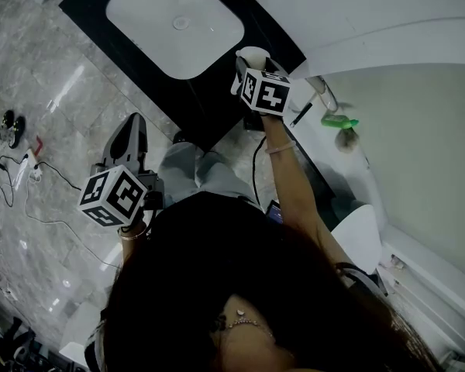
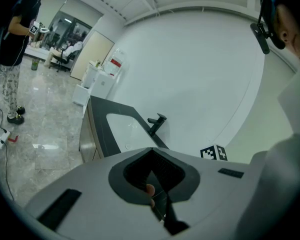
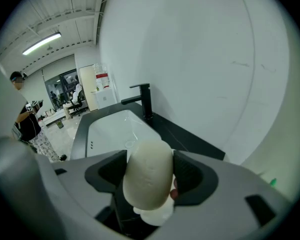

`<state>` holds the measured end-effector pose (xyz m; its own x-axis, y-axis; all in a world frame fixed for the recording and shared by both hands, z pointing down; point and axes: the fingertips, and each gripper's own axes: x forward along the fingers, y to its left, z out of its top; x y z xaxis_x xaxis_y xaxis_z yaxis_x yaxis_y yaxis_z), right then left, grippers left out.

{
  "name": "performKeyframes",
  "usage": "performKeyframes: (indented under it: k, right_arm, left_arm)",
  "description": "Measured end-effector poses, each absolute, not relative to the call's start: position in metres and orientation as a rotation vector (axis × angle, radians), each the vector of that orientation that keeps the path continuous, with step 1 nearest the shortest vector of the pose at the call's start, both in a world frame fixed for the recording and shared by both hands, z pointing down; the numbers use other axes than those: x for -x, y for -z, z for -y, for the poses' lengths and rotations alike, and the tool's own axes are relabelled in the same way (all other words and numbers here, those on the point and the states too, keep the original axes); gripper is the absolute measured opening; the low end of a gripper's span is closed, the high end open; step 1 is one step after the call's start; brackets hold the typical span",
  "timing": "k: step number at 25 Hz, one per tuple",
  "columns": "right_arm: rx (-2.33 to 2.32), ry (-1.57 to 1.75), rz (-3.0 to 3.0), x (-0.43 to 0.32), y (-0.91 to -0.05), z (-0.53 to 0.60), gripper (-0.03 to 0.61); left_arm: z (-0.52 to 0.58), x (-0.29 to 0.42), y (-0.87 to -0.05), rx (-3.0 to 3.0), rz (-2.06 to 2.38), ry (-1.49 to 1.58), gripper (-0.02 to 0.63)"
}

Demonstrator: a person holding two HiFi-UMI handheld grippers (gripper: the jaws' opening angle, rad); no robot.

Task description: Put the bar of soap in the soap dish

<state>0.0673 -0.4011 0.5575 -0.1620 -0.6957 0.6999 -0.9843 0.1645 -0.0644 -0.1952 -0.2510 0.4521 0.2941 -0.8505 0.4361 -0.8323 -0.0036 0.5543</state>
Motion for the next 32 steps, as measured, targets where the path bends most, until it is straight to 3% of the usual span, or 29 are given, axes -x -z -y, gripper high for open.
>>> performKeyframes:
  k: [32]
  right_arm:
    - [-1.661, -0.644, 1.822, -0.096, -0.599, 0.415, 0.304]
  left_arm:
    - [0.242, 0.195, -0.449, -1.783, 1.561, -0.015, -0.005]
